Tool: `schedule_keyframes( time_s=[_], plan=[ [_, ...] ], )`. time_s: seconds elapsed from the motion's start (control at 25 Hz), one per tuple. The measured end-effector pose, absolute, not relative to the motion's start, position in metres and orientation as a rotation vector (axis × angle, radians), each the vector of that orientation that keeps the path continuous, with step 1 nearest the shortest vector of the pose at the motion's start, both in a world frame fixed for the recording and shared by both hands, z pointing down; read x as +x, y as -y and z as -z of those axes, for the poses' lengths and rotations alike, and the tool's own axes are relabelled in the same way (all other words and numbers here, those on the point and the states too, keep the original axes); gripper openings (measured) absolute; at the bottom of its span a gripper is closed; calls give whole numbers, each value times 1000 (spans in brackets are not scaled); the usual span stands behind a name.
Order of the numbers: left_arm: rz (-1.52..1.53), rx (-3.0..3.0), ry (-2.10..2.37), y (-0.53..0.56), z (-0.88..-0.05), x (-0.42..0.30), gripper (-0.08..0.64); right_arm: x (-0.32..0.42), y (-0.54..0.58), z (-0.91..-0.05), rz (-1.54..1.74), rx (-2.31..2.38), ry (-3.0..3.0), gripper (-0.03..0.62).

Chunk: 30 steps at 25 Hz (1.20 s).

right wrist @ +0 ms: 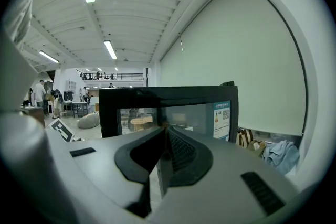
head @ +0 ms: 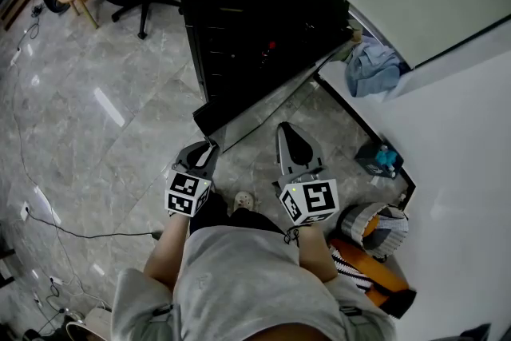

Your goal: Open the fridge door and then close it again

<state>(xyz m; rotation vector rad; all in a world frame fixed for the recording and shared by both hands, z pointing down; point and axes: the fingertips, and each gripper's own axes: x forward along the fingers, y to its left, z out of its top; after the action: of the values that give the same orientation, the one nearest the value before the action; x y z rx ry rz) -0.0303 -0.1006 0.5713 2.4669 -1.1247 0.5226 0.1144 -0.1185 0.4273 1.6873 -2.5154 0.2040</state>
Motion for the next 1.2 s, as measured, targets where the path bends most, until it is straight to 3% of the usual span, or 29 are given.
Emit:
schedule_keyframes(
  time_s=[1.2],
  plan=[
    [-559, 2483, 1135, 198, -572, -79, 80, 87, 155, -429, -202, 1744, 2452, 26]
  ],
)
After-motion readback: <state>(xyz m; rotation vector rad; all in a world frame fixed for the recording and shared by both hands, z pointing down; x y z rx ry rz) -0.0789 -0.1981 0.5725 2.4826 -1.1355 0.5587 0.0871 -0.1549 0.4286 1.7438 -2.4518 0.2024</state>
